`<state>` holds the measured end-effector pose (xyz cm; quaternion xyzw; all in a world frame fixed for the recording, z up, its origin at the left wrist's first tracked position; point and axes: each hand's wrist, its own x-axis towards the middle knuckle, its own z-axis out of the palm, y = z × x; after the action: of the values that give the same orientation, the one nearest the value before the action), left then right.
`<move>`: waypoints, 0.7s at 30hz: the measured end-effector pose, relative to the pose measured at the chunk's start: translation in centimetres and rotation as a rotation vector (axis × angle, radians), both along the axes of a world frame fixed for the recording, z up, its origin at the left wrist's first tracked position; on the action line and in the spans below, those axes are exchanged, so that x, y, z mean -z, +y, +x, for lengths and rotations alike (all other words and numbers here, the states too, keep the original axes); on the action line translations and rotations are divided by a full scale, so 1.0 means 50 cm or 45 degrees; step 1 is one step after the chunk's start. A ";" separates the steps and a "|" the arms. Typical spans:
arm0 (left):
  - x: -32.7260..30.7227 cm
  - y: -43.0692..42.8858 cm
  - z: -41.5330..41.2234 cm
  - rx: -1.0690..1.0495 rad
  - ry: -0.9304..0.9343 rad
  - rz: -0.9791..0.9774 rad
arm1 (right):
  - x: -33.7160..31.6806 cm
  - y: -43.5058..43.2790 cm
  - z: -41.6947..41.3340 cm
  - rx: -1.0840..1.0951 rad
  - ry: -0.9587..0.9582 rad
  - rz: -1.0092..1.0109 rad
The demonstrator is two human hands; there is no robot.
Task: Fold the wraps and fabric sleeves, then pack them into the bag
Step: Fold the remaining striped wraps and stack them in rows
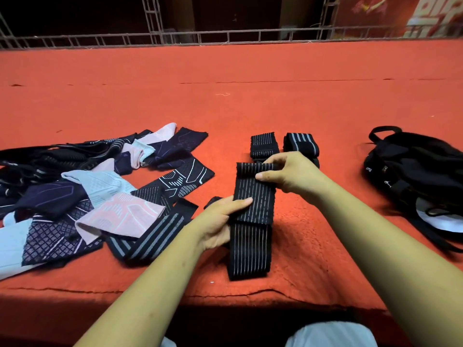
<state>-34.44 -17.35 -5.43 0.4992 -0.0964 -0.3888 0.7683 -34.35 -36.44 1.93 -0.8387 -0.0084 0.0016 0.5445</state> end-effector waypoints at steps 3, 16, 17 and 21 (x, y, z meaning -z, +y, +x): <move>0.010 -0.003 -0.019 0.114 0.215 0.056 | -0.016 -0.004 0.004 0.077 -0.150 0.041; -0.018 -0.016 0.047 -0.572 0.523 -0.261 | 0.049 0.019 -0.051 0.050 -0.477 -0.075; -0.020 -0.014 0.049 -0.584 0.511 -0.296 | 0.068 0.023 -0.059 0.051 -0.447 -0.043; -0.017 -0.011 0.051 -0.623 0.522 -0.348 | 0.144 0.038 -0.078 0.074 -0.347 0.069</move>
<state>-31.91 -17.88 -4.57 0.3116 0.1315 -0.2687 0.9019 -38.24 -34.51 -5.29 -0.8161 -0.0580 -0.1283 0.5605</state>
